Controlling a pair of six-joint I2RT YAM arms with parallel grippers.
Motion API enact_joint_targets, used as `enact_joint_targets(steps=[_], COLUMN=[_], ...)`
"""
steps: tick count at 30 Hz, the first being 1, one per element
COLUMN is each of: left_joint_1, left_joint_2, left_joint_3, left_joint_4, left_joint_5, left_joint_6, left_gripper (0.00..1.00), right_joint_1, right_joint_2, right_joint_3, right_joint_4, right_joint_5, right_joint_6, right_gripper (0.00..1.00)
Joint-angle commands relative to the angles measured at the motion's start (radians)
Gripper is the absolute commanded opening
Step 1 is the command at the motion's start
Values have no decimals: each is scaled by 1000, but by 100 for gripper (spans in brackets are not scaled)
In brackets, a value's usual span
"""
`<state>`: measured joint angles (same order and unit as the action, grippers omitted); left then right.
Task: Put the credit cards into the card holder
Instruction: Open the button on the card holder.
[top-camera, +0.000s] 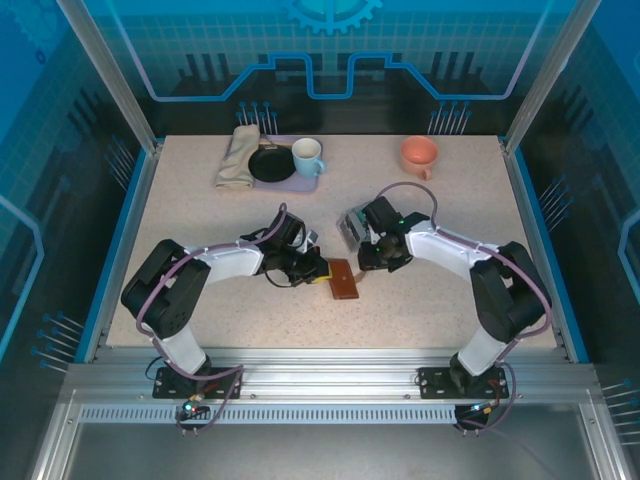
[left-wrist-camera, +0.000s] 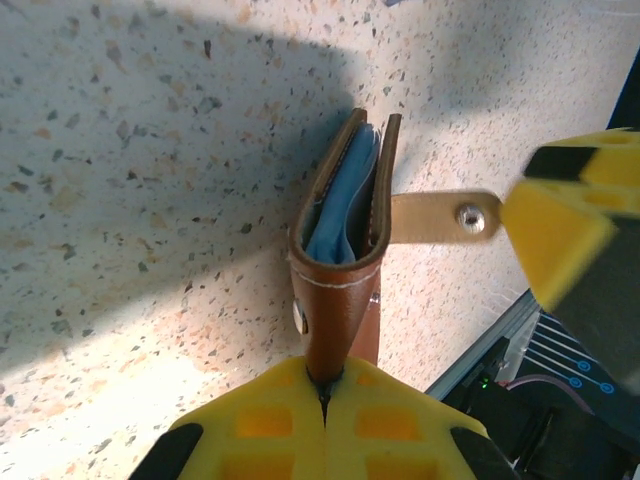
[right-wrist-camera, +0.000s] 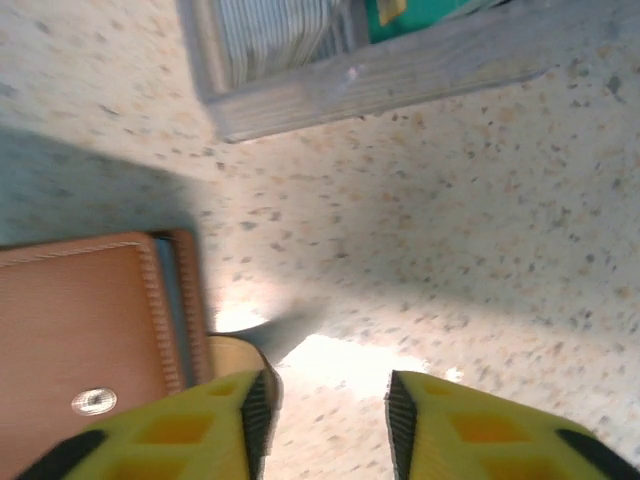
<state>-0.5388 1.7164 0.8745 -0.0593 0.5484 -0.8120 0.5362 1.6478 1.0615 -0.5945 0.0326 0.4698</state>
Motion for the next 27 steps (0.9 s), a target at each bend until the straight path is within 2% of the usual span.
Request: enact_joint_targets(steps=[1,4,8,12,21,23,27], left_joint_1=[4,3,3,5,4,3,3], left_joint_2=[-8,-4,1,2,7,6,5], left_joint_3=[31,41,50,51,55,58,65], left_joint_4=[-57,-69,-76,-74,-88,-99,-121], left_joint_5=[32,33,36,39,35,29,7], left_joint_6=[42,49,52,51,60,65,73], left_gripper=[0,0,0,0,0,0,0], right_joint_1=[-1,6,55,65,56,47,16], right_joint_2=[-43,-42,-2,41,105,102,65], right_joint_3=[26,38,76,73,65,62,24], right_joint_4=[-51,-51,-80,-81,-72,-83,-54], right_joint_5=[-103,-187,-155,-89,-116,-97,-148], right_joint_6=[12,31,32,53,20,20,21], right_gripper=[61,68,71,64,42,35,23])
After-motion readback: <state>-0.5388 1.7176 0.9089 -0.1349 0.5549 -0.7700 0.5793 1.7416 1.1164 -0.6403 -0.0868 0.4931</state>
